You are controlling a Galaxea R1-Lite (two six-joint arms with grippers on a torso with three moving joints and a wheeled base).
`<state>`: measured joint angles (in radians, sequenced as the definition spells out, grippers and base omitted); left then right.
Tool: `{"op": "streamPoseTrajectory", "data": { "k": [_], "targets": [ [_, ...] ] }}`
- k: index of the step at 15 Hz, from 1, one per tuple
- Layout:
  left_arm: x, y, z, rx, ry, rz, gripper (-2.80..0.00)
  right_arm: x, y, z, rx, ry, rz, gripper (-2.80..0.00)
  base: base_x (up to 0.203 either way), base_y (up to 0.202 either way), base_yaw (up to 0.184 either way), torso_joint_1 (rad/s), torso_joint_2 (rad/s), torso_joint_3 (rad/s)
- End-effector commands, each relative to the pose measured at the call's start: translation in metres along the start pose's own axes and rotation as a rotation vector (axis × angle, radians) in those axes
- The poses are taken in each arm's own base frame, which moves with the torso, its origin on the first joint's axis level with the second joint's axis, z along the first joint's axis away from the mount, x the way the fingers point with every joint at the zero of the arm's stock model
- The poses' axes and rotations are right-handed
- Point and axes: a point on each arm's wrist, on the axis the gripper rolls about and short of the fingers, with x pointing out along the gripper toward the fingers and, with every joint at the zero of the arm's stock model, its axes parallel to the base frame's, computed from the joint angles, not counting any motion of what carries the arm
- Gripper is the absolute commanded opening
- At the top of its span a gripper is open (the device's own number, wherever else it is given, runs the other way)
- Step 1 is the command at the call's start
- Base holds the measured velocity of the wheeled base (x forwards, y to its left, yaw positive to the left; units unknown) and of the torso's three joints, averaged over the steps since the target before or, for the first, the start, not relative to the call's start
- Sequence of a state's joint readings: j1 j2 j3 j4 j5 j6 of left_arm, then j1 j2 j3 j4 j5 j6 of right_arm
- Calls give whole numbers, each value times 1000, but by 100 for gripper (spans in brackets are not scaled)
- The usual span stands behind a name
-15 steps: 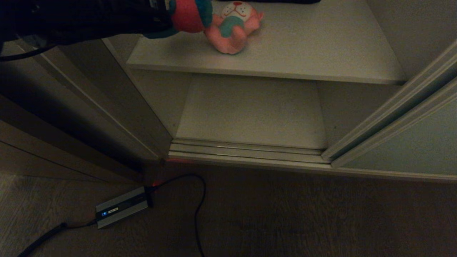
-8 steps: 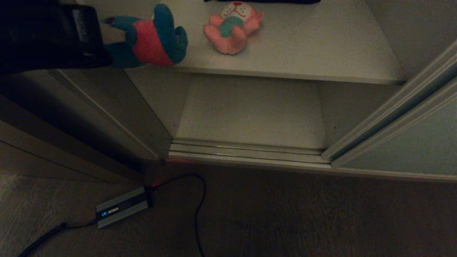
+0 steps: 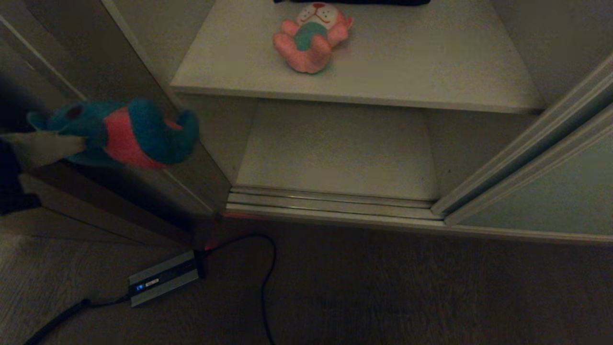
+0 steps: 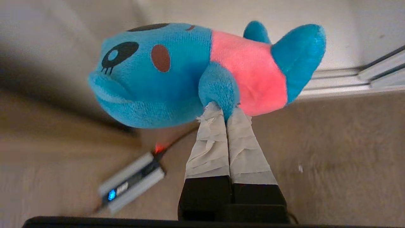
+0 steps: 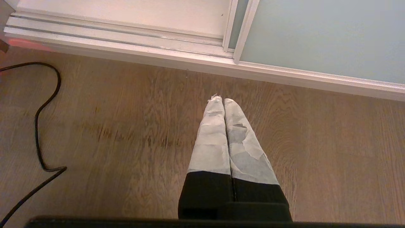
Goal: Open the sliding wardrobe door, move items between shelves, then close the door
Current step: Place the blue doll on the lower shelf
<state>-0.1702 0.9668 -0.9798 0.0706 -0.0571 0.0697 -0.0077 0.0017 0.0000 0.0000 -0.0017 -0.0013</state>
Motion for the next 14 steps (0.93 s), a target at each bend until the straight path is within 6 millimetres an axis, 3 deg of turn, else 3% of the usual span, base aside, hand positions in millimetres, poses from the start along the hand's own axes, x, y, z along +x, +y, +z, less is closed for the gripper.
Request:
{"op": "streamPoseTrajectory", "data": {
  "k": [1, 7, 14],
  "targets": [
    [-32, 1, -17, -16, -20, 18, -280, 0, 0, -1, 0, 4, 1, -280, 0, 0, 0, 0, 0, 0],
    [-47, -6, -52, -70, 62, -105, -280, 0, 0, -1, 0, 4, 0, -280, 0, 0, 0, 0, 0, 0],
    [-23, -6, -66, -87, 164, -199, -280, 0, 0, -1, 0, 4, 0, -280, 0, 0, 0, 1, 5, -147]
  ]
}}
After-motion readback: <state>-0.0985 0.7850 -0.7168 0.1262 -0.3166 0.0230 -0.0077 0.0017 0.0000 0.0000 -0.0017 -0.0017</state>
